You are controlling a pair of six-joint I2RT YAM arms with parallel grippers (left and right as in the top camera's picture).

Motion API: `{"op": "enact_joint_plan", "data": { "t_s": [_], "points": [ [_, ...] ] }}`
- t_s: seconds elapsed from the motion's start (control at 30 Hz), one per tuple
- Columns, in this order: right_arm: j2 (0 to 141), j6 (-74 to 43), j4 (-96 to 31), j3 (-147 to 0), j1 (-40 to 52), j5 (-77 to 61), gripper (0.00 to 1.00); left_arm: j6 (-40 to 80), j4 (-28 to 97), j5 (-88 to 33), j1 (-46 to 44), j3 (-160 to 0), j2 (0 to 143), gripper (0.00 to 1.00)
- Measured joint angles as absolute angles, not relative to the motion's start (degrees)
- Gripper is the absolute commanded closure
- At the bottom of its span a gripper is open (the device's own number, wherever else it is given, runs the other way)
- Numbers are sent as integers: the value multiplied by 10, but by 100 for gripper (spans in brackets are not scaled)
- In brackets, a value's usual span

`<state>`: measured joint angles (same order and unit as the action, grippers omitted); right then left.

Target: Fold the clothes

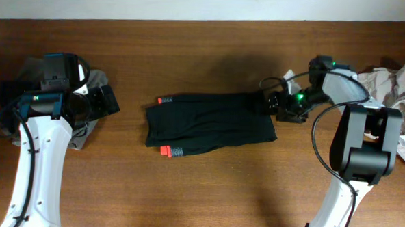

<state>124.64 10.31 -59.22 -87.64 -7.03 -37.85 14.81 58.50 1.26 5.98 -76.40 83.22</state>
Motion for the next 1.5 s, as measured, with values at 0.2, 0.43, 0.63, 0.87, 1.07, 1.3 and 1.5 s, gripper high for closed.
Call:
{"op": "enact_joint_plan", "data": {
  "t_s": [0.2, 0.43, 0.63, 0.87, 1.07, 1.3, 1.5],
  "points": [
    [1230, 110, -528, -818, -67, -456, 14, 148, 585, 13, 60, -764, 832, 1],
    [1229, 110, -501, -795, -6, -460, 78, 148, 585, 13, 60, -764, 832, 1],
    [1230, 72, -491, -794, 9, -440, 96, 148, 585, 13, 60, -764, 832, 1],
    [1222, 58, -642, -884, -62, -348, 96, 148, 585, 13, 60, -764, 832, 1],
    [1176, 55, -769, -1049, -90, -229, 96, 148, 585, 13, 60, -764, 832, 1],
    [1145, 52, -804, -1116, -5, -175, 96, 148, 585, 12, 60, -764, 832, 1],
    [1147, 41, -766, -1090, 115, -119, 85, 148, 585, 13, 60, -764, 832, 1]
  ]
}}
